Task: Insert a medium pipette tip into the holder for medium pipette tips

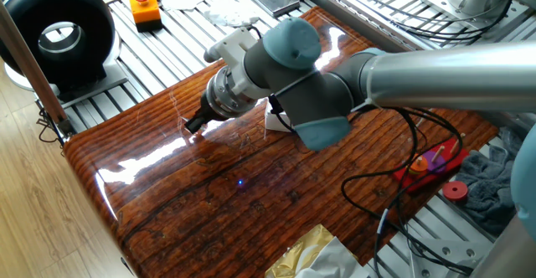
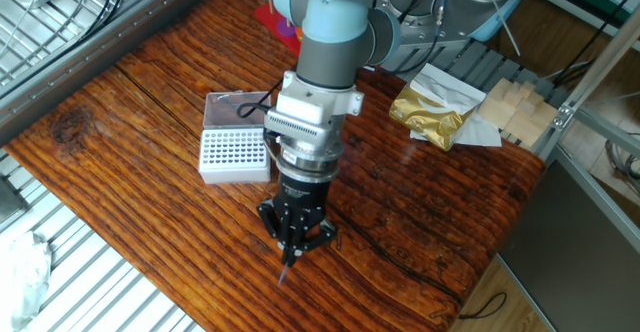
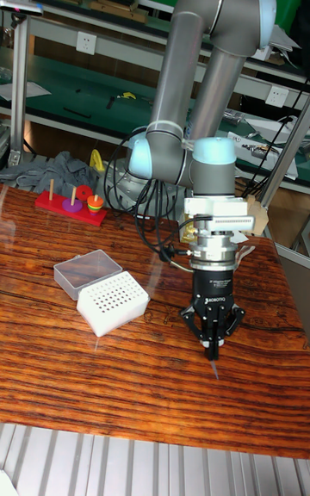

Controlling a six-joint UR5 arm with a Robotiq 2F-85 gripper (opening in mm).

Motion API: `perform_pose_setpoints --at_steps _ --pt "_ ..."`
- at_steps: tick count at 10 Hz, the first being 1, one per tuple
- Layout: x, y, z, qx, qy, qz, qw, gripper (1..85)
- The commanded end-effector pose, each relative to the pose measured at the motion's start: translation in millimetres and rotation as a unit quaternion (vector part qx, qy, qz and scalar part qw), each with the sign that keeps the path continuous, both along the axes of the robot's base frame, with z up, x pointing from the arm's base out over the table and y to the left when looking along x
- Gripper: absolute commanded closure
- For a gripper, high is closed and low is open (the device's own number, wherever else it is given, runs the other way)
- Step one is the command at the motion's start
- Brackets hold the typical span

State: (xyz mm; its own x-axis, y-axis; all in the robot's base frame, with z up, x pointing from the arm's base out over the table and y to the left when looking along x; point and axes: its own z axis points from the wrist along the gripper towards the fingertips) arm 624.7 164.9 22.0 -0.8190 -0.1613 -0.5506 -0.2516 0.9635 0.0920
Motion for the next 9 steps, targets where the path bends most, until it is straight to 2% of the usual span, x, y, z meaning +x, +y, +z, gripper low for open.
perform_pose_setpoints --at_steps 1,4,6,7,9 --pt "-5.9 -8.1 -6.5 -0.01 0.032 -0.003 0.9994 84.7" --pt "-10.3 -6.4 -8.1 -0.008 0.043 -0.004 0.9991 84.7" --pt "-24.8 -3.5 -17.8 -0.005 0.079 -0.005 0.9968 84.7" --pt "-27.3 -3.4 -19.3 -0.002 0.087 -0.011 0.9962 84.7" --pt "-30.3 -6.3 -15.2 -0.004 0.083 -0.015 0.9964 84.7"
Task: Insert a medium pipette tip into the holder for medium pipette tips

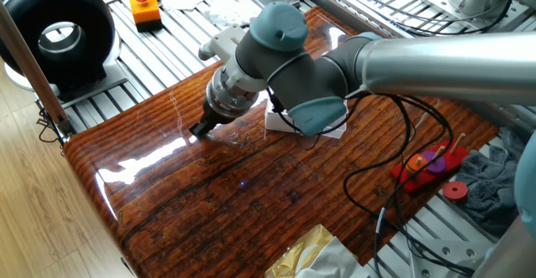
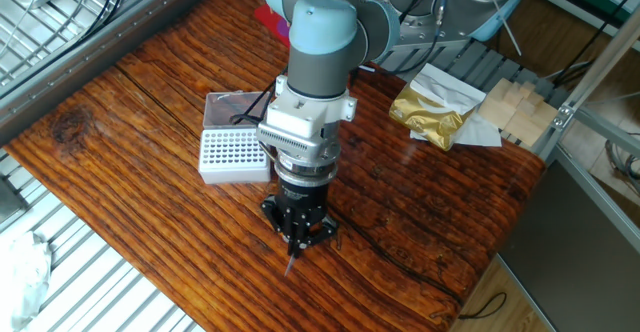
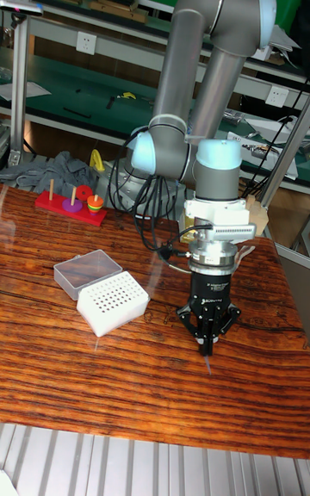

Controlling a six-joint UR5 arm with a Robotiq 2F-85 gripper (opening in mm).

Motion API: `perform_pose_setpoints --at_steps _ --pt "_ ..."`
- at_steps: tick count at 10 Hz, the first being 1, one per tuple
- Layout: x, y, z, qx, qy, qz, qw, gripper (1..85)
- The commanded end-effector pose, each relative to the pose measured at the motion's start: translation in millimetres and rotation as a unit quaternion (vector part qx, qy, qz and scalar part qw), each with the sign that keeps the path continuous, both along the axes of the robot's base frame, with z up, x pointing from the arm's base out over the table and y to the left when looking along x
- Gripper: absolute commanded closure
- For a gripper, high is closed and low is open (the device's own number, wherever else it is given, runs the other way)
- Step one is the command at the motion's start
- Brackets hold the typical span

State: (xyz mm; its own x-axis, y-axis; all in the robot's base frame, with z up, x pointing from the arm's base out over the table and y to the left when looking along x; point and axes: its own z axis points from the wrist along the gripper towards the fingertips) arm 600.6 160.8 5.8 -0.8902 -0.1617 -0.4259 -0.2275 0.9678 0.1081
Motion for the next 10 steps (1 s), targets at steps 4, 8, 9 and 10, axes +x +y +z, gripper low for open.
perform_pose_setpoints --at_steps 4,8,9,10 --pt "-14.0 -9.8 7.0 -0.008 0.009 -0.008 0.9999 84.7" --pt "-20.9 -12.7 12.7 -0.012 0.006 -0.009 0.9999 84.7" --pt "-23.2 -13.4 14.6 -0.014 0.005 -0.01 0.9998 84.7" --pt "-26.5 -14.6 17.6 -0.018 0.004 -0.01 0.9998 84.7"
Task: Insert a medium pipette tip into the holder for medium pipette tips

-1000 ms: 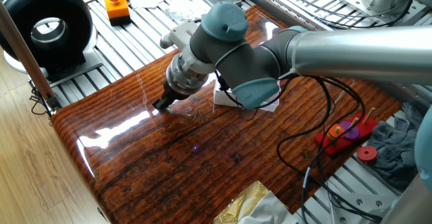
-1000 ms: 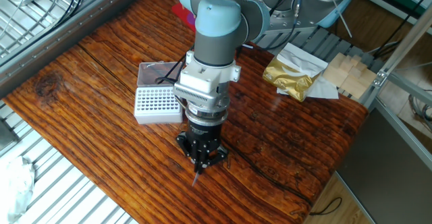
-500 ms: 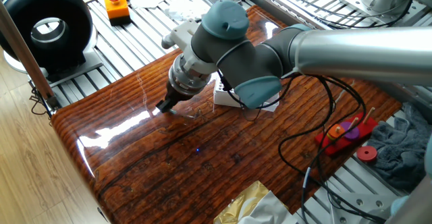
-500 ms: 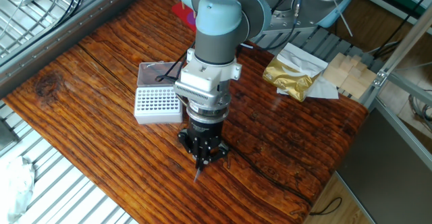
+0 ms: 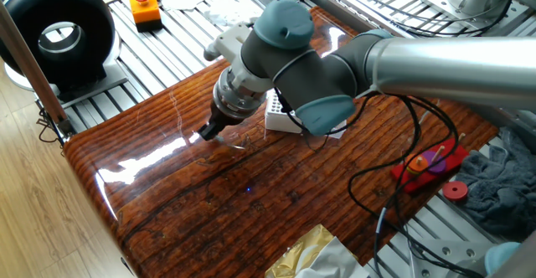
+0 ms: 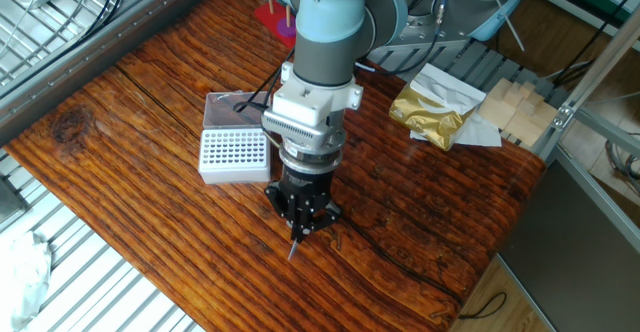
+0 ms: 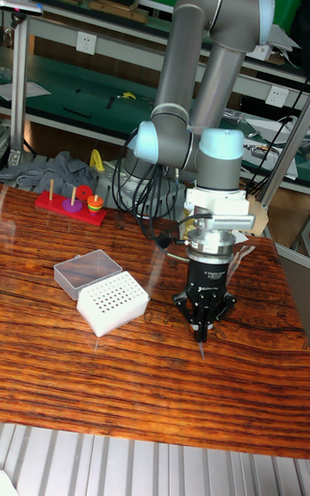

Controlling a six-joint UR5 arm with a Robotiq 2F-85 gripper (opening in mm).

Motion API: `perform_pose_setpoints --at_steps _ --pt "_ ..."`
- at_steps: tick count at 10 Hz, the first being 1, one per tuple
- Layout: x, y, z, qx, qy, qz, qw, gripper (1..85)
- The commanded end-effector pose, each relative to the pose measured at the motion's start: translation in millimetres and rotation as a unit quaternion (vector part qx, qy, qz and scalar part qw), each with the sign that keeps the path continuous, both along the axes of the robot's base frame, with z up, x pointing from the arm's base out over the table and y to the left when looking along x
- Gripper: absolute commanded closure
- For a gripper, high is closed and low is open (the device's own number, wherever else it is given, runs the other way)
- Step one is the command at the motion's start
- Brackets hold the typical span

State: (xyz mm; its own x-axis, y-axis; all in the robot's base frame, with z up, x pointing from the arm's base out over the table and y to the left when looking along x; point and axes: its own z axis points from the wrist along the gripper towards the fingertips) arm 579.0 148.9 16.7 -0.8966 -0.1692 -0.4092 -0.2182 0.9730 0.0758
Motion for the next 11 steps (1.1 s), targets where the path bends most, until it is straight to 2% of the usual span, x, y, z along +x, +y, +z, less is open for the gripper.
perform_pose_setpoints --at_steps 1,5,7,11 --pt "-8.1 -2.3 10.5 -0.001 -0.005 -0.008 1.0 84.7" --pt "-8.9 -3.2 11.6 -0.014 -0.006 -0.003 0.9999 84.7" --pt "-0.2 -0.6 16.0 -0.007 -0.024 -0.006 0.9997 84.7" --pt "5.5 -4.8 18.2 -0.011 -0.035 -0.016 0.9992 84.7"
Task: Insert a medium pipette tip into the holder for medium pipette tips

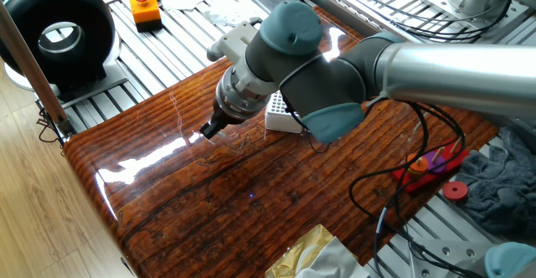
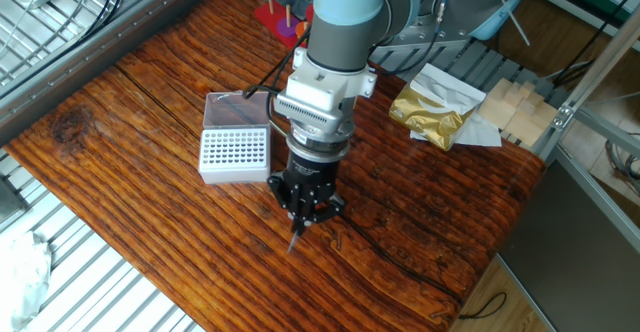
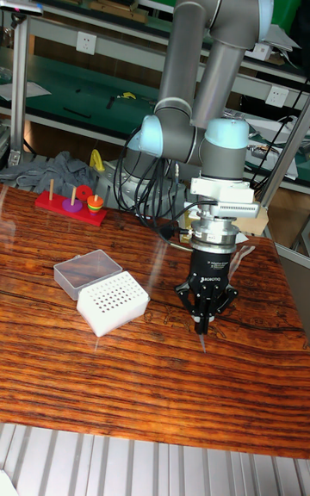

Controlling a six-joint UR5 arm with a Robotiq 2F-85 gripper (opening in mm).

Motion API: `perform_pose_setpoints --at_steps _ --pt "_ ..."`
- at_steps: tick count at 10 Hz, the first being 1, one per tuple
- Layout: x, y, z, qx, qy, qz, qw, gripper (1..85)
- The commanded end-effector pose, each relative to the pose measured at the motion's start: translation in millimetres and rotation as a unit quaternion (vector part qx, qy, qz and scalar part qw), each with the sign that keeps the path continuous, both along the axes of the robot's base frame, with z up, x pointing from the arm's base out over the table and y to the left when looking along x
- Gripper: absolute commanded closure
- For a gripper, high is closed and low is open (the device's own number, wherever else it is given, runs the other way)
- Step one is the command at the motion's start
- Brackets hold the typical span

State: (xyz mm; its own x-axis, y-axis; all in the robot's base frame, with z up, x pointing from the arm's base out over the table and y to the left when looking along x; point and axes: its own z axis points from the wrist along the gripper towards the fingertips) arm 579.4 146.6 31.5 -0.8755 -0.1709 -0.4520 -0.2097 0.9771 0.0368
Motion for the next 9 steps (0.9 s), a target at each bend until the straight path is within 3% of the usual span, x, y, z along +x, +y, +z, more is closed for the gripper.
perform_pose_setpoints --at_steps 1,9 --pt "6.3 -2.9 3.9 0.003 -0.011 -0.012 0.9999 84.7" --pt "13.9 -3.3 7.2 -0.001 -0.027 -0.014 0.9995 84.7"
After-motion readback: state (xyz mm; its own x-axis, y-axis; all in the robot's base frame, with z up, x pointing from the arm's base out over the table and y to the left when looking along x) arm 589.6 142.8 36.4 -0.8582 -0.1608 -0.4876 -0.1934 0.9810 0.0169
